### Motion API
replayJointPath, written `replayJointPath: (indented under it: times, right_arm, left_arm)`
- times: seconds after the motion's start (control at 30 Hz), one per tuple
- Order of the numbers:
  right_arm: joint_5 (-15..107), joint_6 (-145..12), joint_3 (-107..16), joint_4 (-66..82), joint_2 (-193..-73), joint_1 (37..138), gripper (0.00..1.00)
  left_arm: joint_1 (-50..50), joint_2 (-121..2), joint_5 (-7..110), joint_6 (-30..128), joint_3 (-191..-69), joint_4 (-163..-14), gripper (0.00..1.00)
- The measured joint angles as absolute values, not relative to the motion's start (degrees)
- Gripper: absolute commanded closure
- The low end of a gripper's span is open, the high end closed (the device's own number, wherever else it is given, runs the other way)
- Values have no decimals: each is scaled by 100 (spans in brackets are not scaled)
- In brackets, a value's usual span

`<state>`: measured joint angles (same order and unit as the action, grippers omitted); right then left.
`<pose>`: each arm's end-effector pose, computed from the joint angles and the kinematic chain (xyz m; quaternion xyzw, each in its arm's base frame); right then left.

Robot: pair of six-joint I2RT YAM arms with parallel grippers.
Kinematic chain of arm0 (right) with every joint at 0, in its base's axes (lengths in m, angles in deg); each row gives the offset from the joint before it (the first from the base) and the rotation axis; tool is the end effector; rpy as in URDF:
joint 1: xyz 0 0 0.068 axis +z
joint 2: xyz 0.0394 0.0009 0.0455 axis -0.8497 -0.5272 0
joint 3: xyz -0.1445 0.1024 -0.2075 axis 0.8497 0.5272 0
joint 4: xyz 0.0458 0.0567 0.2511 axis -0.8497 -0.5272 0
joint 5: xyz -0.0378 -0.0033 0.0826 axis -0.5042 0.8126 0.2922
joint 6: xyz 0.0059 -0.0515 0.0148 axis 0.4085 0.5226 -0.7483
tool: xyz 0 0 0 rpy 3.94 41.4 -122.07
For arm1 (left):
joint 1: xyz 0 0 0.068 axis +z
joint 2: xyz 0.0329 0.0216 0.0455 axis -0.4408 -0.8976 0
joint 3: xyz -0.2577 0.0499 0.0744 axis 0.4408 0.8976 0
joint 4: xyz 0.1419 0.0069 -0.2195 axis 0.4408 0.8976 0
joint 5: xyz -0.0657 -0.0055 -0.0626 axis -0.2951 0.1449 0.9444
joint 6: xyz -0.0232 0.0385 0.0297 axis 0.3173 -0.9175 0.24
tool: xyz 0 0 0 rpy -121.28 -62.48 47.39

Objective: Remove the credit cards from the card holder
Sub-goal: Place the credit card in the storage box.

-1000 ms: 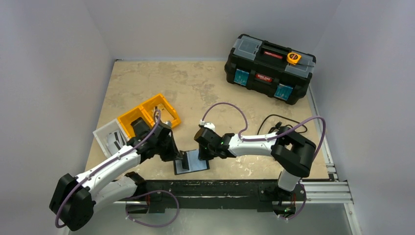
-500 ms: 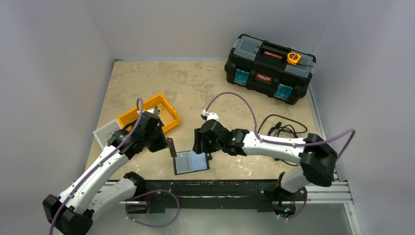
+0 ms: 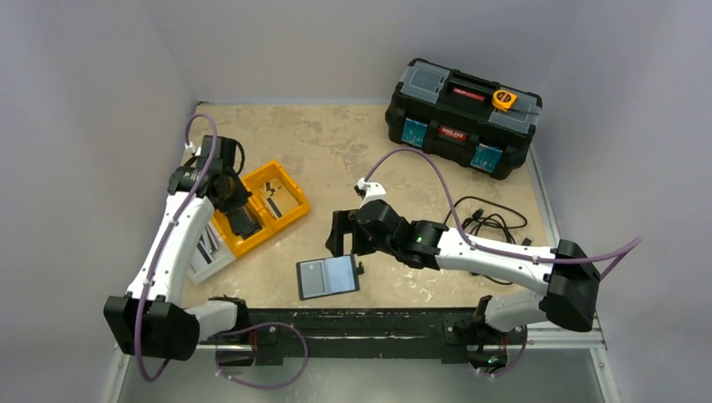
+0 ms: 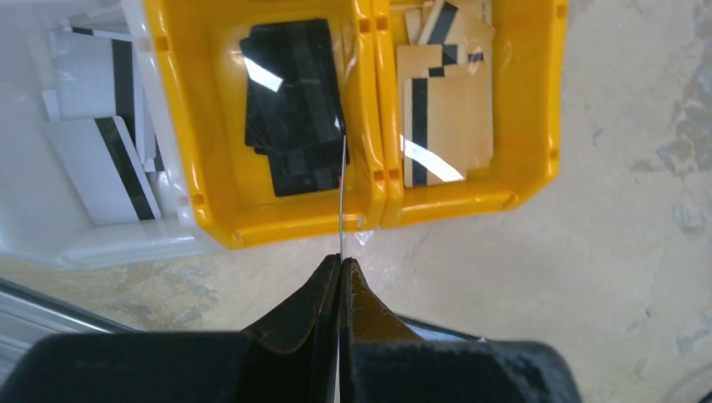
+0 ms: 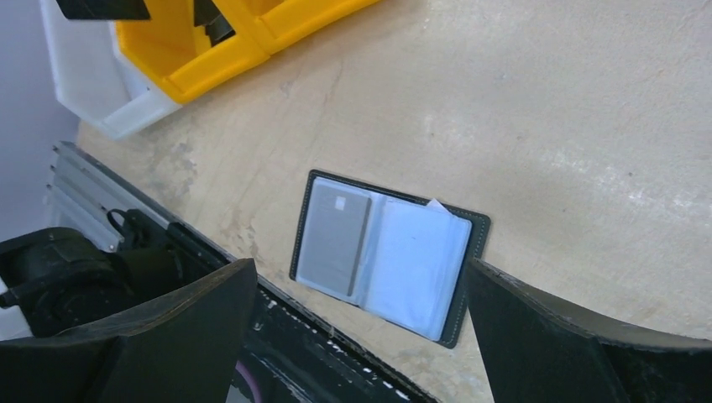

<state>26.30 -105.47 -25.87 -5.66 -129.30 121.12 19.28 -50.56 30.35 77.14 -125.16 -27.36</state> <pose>0.1433 0.2643 0.2722 -0.0823 0.8838 0.3119 0.3389 0.2168 -0.0183 0.3250 -0.2995 0.9097 -0.0072 0.2875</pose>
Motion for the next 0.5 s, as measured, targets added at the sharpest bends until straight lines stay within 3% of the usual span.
replayJointPath:
  times: [0.3, 0.5]
  right_arm:
    - [2554, -10455, -2302, -817, -12750, 12112, 1]
    - [2554, -10446, -2316, -1027, -12779, 12112, 1]
  left_arm:
    - [2687, -6214, 3077, 7605, -12623, -3166, 100]
    - [3052, -6883, 3429, 7543, -12675, -3512, 90]
